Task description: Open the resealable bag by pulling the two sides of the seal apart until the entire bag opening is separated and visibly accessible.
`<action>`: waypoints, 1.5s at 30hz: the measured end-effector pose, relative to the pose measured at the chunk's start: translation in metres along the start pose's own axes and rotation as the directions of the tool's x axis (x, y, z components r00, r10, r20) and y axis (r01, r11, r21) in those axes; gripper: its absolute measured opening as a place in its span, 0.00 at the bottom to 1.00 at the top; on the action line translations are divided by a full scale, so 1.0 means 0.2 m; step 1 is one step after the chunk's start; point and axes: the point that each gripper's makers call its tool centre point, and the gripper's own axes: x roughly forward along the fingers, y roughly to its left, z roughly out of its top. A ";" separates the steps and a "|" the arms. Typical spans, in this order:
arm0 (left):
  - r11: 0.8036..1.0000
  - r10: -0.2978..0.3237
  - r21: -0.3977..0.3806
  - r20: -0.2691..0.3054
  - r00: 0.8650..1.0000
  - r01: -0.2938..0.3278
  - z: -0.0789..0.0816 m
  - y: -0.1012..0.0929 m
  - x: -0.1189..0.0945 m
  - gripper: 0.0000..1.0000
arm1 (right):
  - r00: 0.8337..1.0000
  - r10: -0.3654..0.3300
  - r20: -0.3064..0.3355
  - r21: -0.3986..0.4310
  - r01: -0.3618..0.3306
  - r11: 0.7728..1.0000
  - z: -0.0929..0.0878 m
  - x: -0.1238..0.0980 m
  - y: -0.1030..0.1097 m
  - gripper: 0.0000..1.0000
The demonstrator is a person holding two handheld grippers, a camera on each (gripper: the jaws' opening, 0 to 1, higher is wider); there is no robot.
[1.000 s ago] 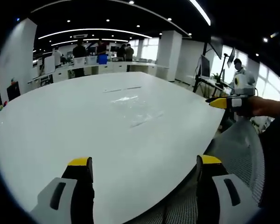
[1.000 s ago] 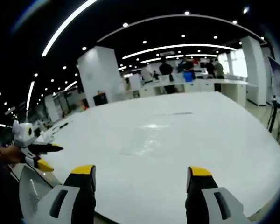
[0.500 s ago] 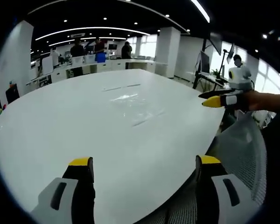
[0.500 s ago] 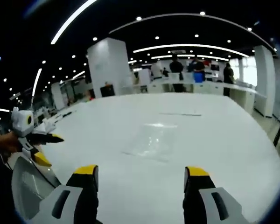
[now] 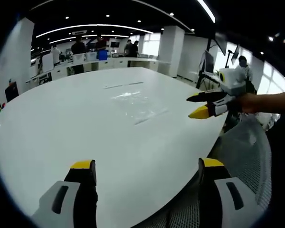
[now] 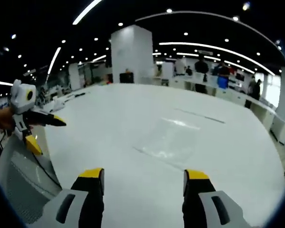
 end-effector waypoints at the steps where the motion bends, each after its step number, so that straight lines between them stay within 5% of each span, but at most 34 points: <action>1: 1.000 -0.001 -0.001 0.000 1.000 0.001 0.00 0.00 0.00 0.87 | 1.000 -0.005 -0.003 -0.007 0.005 1.000 0.00 0.01 0.00 0.62; 16: 1.000 -0.008 -0.017 -0.007 1.000 0.008 -0.02 -0.01 0.02 0.85 | 0.999 0.015 -0.032 -0.145 -0.019 0.989 0.06 0.25 -0.03 0.49; 22: 1.000 -0.010 -0.023 -0.013 1.000 0.009 -0.04 0.00 0.02 0.85 | 0.997 0.064 -0.047 -0.214 -0.073 0.974 0.09 0.37 0.01 0.43; 34: 0.999 -0.025 -0.032 -0.010 1.000 0.024 -0.04 0.01 0.03 0.84 | 0.984 0.086 -0.154 -0.334 -0.134 0.933 0.00 0.55 0.02 0.33; 45: 0.999 -0.025 -0.020 -0.005 1.000 0.025 -0.01 0.00 0.06 0.84 | 0.983 0.097 -0.158 -0.395 -0.153 0.906 0.03 0.64 0.03 0.24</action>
